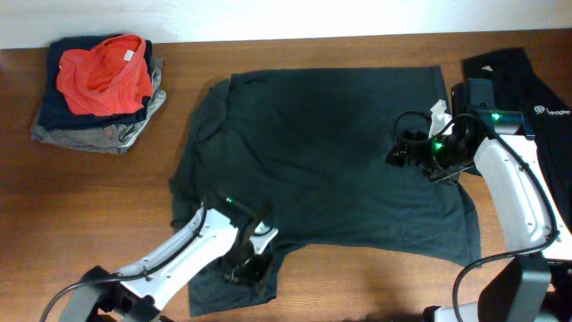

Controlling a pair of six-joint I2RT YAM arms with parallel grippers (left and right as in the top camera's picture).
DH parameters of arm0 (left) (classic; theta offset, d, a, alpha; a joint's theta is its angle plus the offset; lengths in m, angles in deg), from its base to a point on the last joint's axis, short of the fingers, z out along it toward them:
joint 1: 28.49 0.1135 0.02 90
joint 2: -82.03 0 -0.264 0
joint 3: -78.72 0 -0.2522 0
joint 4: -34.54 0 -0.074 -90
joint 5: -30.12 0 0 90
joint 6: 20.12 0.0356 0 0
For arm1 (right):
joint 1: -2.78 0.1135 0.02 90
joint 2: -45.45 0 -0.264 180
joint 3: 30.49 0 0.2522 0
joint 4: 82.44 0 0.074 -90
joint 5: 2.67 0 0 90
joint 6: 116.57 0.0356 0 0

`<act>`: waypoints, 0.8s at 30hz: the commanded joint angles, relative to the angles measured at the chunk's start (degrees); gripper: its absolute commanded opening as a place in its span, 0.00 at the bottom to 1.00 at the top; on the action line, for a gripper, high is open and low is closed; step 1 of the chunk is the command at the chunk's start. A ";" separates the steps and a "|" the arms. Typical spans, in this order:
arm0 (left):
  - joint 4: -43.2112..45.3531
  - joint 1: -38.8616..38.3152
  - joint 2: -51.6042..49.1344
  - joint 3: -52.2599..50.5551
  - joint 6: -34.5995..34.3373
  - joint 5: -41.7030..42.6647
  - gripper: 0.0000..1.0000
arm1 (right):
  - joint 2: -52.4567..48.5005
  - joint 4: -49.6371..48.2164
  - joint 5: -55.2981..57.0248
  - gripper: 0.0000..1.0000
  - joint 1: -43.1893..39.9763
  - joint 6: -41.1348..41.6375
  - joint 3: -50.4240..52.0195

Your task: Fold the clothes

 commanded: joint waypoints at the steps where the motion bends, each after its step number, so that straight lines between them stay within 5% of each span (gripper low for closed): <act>1: -0.72 -0.15 1.09 8.76 -0.31 -7.28 0.25 | 0.33 -0.39 -0.74 0.88 0.22 -0.59 -0.61; 2: -0.90 -0.15 1.09 11.54 -0.33 -9.51 0.30 | 0.33 -0.63 -0.74 0.88 0.22 -0.59 -0.61; 3: -0.85 -0.15 1.09 14.32 -0.33 -11.78 0.50 | 0.33 -0.76 -0.76 0.88 0.22 -0.59 -0.61; 4: -0.57 -0.15 1.09 16.63 -0.31 -13.90 0.99 | 0.33 -0.87 -0.74 0.88 0.22 -0.59 -0.61; 8: 2.25 0.70 1.07 25.44 -0.31 -22.45 0.99 | 0.33 -0.96 -0.74 0.88 0.22 -0.59 -0.61; 12: 6.16 5.66 1.05 31.43 -0.04 -22.51 0.98 | 0.33 -2.01 -0.74 0.91 0.22 -0.59 -0.61; 18: 11.06 15.56 -1.03 33.59 2.99 -15.67 0.82 | 0.33 -2.82 -0.74 0.95 0.22 -0.61 -0.61; 24: 13.07 20.31 -5.01 33.62 4.68 -14.69 0.95 | 0.33 -5.25 -0.74 0.95 0.22 -0.59 -0.61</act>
